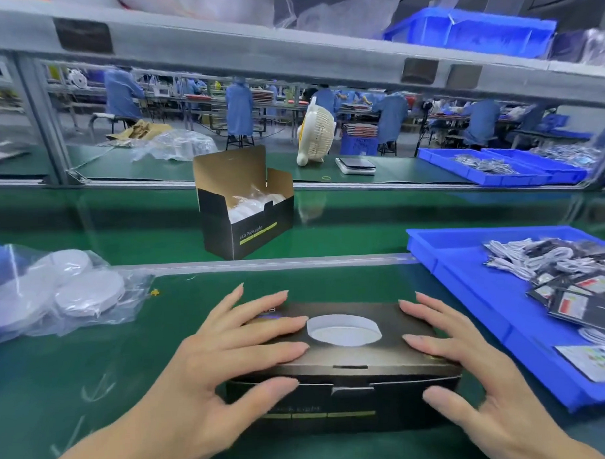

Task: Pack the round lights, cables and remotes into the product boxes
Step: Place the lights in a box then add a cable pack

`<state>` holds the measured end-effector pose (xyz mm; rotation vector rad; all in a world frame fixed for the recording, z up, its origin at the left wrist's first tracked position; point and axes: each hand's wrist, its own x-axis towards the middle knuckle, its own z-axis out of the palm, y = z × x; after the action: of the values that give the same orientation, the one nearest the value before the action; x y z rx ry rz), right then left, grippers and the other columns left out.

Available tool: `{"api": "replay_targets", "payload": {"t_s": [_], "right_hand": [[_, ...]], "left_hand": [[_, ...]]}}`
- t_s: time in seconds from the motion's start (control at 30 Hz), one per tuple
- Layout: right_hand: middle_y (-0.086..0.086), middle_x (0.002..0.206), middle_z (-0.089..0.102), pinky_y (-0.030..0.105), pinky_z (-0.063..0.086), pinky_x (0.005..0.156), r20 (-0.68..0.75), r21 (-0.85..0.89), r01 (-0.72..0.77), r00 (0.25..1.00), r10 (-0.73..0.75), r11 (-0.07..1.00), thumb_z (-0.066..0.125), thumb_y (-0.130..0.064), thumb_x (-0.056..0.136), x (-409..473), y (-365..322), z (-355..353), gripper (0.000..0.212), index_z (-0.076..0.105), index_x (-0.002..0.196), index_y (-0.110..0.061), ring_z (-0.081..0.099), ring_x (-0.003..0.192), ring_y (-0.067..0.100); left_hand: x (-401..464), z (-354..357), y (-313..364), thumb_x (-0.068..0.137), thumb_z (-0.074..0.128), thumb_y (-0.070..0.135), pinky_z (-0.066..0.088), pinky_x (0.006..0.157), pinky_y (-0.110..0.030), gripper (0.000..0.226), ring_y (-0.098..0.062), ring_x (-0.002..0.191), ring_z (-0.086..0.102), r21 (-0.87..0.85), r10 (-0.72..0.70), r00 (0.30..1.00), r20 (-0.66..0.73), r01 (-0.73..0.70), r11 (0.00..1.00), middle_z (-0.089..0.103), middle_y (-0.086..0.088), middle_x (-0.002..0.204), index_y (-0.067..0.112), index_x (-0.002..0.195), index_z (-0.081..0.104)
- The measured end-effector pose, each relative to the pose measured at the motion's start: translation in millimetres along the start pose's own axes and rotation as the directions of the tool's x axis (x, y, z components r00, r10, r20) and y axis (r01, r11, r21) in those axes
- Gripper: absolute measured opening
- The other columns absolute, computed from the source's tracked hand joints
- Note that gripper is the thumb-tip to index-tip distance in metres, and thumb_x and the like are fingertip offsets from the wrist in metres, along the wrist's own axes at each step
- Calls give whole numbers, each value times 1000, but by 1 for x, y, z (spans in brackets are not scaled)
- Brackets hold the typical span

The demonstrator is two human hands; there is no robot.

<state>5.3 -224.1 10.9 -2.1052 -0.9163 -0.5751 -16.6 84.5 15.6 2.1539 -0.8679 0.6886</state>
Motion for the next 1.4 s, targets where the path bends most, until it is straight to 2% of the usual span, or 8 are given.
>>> {"api": "replay_targets", "payload": {"t_s": [0.17,0.7,0.8,0.97,1.13,1.2,1.3,1.4], "right_hand": [[5,117,68,39,51,95,-91,-352,229,957,-277,907,58,-28,93,-2,-7,10,31,73,101,-3,62,117,19],[3,99,75,29,52,58,-1,-393,498,840,-542,773,81,-9,81,32,-28,38,11,78,89,-3,67,82,22],[-2,98,75,28,55,63,-35,-260,413,899,-436,873,80,-13,82,31,-27,40,8,79,84,-5,69,85,18],[-20,95,74,24,56,82,71,61,-159,985,155,985,88,-24,66,52,-23,26,18,78,80,-22,68,92,-6],[-8,92,76,38,60,78,194,-71,-8,981,22,997,72,-17,80,69,-16,25,9,78,85,-12,70,96,5],[-4,94,77,44,59,77,214,-103,-16,976,37,995,63,-20,88,71,-7,26,17,77,90,-11,73,93,18],[2,85,74,49,58,69,180,-156,-36,982,64,987,48,-34,91,80,4,32,36,73,90,-8,70,78,34],[9,78,73,45,56,64,144,-311,-34,986,83,950,54,-34,90,99,32,33,33,71,85,-7,68,73,38]], "left_hand": [[-1,4,-5,90,63,29,36,109,-56,28,-18,131,53,86,130,991,12,-131,988,66,9,128,16,113,73],[-6,13,-2,93,60,29,45,102,-47,23,-12,121,61,81,108,990,-86,-101,992,69,14,120,17,99,78],[-3,12,0,90,61,28,46,101,-45,22,-10,121,61,131,114,990,-78,-104,986,70,14,118,17,98,79],[22,-3,1,91,58,38,50,91,-30,24,0,113,62,175,79,993,92,-94,980,71,23,110,30,95,80],[112,-12,-48,92,63,37,50,81,-20,18,-5,84,68,95,-175,981,80,168,981,75,17,94,28,99,77],[158,4,-89,91,68,23,43,103,-34,39,-22,115,60,450,-185,978,98,122,885,66,-1,127,16,129,63],[211,31,-138,90,66,44,28,115,-38,70,-26,138,36,833,-383,828,408,-167,527,41,-5,149,22,149,36],[236,32,-166,77,69,63,45,77,-28,43,-20,110,59,858,-477,747,463,-243,454,64,6,115,33,107,62]]}}
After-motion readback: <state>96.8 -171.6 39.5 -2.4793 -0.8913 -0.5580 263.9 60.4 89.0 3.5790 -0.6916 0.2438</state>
